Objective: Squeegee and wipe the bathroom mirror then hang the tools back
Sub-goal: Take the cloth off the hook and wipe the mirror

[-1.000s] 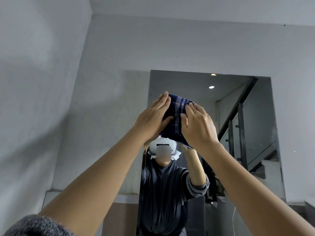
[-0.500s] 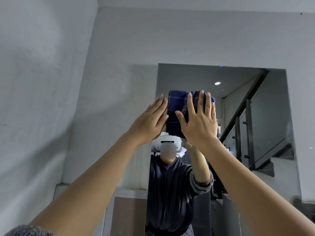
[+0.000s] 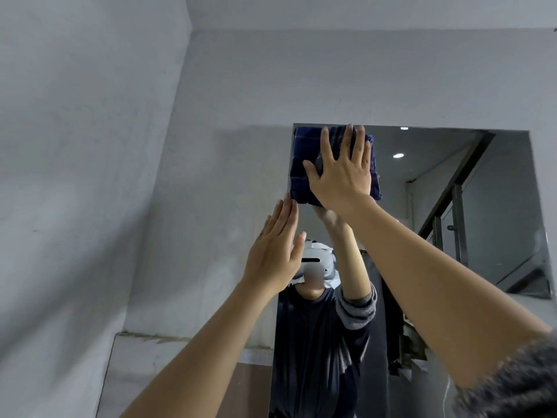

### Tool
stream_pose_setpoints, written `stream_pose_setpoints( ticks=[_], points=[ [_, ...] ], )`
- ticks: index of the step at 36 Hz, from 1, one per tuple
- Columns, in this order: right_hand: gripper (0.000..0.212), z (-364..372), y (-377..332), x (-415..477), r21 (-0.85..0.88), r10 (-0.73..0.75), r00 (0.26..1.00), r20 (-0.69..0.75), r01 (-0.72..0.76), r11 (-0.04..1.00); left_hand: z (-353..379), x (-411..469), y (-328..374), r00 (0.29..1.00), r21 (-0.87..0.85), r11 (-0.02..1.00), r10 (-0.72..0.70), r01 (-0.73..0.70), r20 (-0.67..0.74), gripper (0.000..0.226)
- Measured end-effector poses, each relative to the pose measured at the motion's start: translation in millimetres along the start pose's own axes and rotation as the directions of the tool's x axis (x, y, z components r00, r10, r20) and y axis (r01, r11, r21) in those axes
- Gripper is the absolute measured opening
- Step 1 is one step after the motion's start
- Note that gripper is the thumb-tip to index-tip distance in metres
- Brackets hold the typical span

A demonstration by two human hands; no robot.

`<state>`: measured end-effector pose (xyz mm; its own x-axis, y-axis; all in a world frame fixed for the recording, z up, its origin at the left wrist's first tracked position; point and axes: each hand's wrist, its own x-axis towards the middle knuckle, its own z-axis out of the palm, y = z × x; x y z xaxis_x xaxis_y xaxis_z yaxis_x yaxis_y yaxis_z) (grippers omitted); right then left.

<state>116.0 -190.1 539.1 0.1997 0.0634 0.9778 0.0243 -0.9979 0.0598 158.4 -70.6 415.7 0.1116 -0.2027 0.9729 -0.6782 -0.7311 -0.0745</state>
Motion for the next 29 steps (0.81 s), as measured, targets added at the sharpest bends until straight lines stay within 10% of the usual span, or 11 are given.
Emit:
stream_pose_setpoints(
  ticks=[14, 29],
  points=[
    [0.068, -4, 39, -9, -0.044, -0.111, 0.992, -0.052, 0.109, 0.993, 10, 1, 13, 0.996, 0.084, 0.993, -0.078, 0.083, -0.052, 0.057],
    [0.069, -33, 175, -21, -0.073, 0.142, 0.987, -0.07, -0.147, 0.986, 40, 22, 27, 0.986, 0.013, 0.993, -0.114, 0.117, -0.122, 0.055]
  ],
)
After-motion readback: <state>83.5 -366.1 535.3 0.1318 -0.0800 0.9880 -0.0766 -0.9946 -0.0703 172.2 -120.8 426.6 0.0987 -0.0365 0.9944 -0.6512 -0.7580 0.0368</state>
